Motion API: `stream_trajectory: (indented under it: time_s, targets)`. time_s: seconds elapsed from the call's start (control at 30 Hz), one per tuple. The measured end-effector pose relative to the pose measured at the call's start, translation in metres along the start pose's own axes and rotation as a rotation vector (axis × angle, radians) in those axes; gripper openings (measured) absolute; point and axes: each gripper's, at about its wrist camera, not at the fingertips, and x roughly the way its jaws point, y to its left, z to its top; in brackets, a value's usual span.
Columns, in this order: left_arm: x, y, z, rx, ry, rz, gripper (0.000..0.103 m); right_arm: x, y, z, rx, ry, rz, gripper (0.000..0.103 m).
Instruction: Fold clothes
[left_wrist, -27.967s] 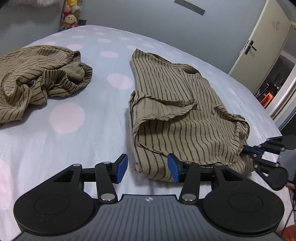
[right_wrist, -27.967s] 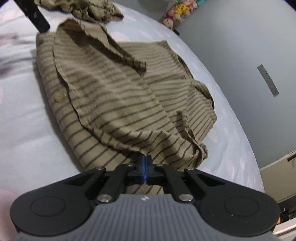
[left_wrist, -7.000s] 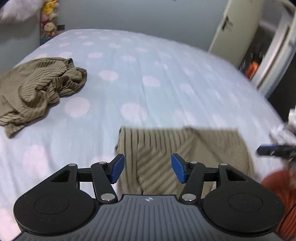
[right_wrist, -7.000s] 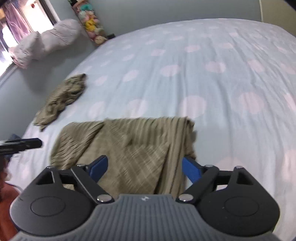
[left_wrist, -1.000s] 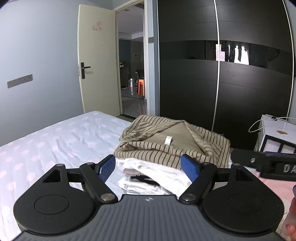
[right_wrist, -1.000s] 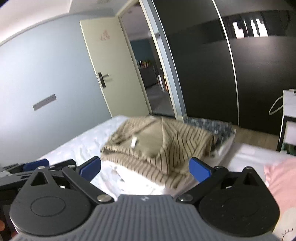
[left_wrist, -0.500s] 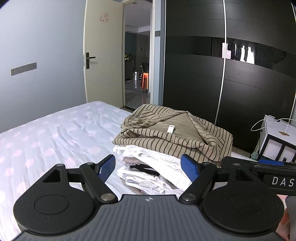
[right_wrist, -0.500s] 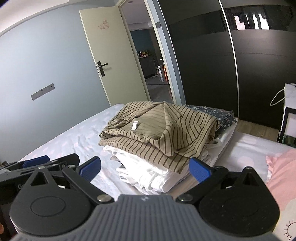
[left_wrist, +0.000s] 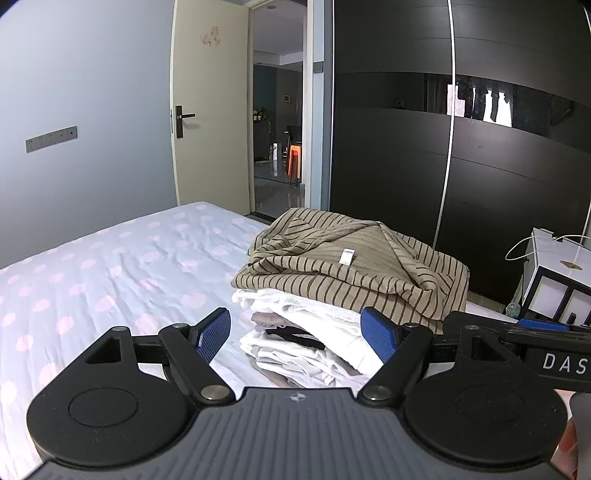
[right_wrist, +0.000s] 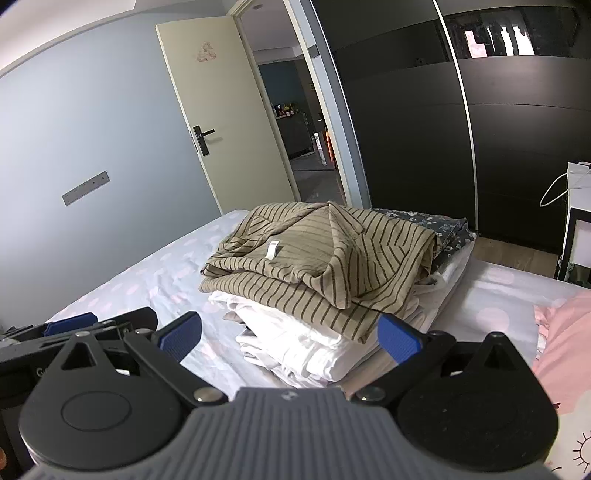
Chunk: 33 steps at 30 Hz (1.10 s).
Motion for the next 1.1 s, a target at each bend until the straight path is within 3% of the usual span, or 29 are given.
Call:
stream_trajectory:
  time_s: [1.1]
  targets:
    - [-0.0069,0.0043,0.0038,-0.021,0.007,0.001,0.074,-0.0045,0.0070,-0.0034,-0.004,-0.031,0.001,0.102]
